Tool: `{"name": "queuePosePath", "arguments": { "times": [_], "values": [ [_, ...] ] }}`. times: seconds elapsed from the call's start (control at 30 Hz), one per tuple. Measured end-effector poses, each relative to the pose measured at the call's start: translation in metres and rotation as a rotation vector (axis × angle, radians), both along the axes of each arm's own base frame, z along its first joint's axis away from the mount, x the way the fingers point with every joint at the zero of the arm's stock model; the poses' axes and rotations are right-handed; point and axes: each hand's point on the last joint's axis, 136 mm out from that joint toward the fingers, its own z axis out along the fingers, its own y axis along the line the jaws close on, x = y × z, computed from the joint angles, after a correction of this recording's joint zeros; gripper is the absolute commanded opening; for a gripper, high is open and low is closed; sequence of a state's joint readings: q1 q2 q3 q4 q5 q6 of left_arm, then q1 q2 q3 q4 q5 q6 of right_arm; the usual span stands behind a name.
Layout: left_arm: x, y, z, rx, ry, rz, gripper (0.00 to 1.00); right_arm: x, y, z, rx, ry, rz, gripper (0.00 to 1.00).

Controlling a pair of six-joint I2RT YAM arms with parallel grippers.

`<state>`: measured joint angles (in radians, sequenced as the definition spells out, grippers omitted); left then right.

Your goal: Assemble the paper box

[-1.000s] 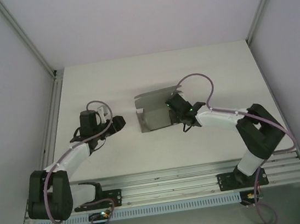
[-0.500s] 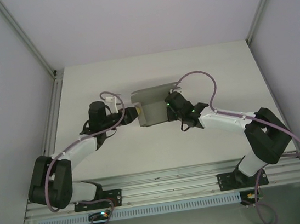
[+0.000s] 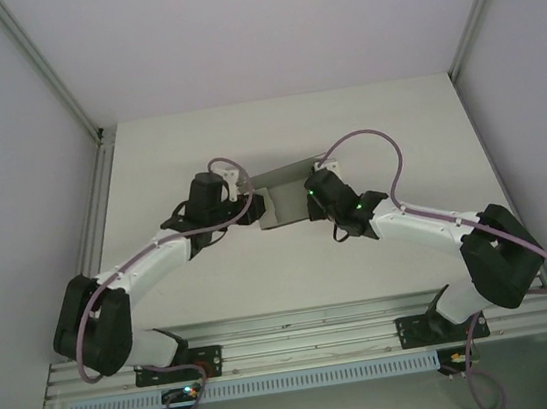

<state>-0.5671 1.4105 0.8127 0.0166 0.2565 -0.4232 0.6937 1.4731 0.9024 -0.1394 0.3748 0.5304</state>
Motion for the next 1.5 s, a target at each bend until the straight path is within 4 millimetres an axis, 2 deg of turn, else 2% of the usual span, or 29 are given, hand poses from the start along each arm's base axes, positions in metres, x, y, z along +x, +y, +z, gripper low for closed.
{"name": "queuePosePath", "arguments": {
  "times": [0.1,0.2,0.3,0.5,0.57,0.63,0.7,0.8,0.87,0.93,1.0,1.1,1.17,1.23,1.37,1.5],
  "values": [
    [0.002,0.002,-0.008,0.01,0.021,0.026,0.56,-0.001,0.002,0.001,-0.001,-0.01,0.005,0.0],
    [0.004,0.001,-0.005,-0.033,-0.006,0.041,0.57,0.001,0.004,0.003,0.011,-0.02,-0.006,0.0],
    [-0.003,0.008,0.002,-0.08,-0.049,0.069,0.66,0.001,0.002,0.003,0.017,-0.018,-0.021,0.0],
    [-0.02,0.032,0.044,-0.178,-0.21,0.136,0.79,0.003,0.003,0.006,0.057,-0.028,-0.056,0.0],
    [-0.023,0.037,0.062,-0.207,-0.257,0.148,0.76,0.003,0.003,0.006,0.062,-0.027,-0.06,0.0],
    [-0.024,0.043,0.076,-0.226,-0.295,0.173,0.59,0.003,0.003,0.006,0.066,-0.026,-0.063,0.0],
    [-0.025,0.053,0.082,-0.239,-0.308,0.216,0.61,0.003,0.003,0.006,0.068,-0.026,-0.065,0.0],
    [-0.02,0.075,0.076,-0.259,-0.287,0.296,0.63,0.003,0.003,0.006,0.068,-0.026,-0.065,0.0],
    [-0.013,0.093,0.062,-0.274,-0.242,0.352,0.62,0.003,0.003,0.006,0.069,-0.026,-0.065,0.0],
    [-0.005,0.102,0.046,-0.293,-0.179,0.374,0.61,0.003,0.004,0.006,0.071,-0.025,-0.063,0.0],
    [0.0,0.094,0.035,-0.329,-0.128,0.333,0.6,0.003,0.006,0.006,0.078,-0.025,-0.057,0.0],
    [0.001,0.069,0.03,-0.418,-0.077,0.218,0.56,0.003,0.008,0.008,0.089,-0.026,-0.05,0.0],
    [0.003,0.056,0.03,-0.476,-0.06,0.155,0.47,0.003,0.009,0.008,0.093,-0.027,-0.047,0.0],
    [0.004,0.045,0.029,-0.526,-0.039,0.104,0.43,0.004,0.009,0.009,0.097,-0.031,-0.047,0.0],
    [0.003,0.027,0.027,-0.601,-0.004,0.019,0.42,0.004,0.009,0.011,0.099,-0.034,-0.046,0.0],
    [0.0,0.006,0.035,-0.631,0.004,-0.061,0.4,0.003,0.01,0.011,0.101,-0.034,-0.045,0.0]
  ]
}}
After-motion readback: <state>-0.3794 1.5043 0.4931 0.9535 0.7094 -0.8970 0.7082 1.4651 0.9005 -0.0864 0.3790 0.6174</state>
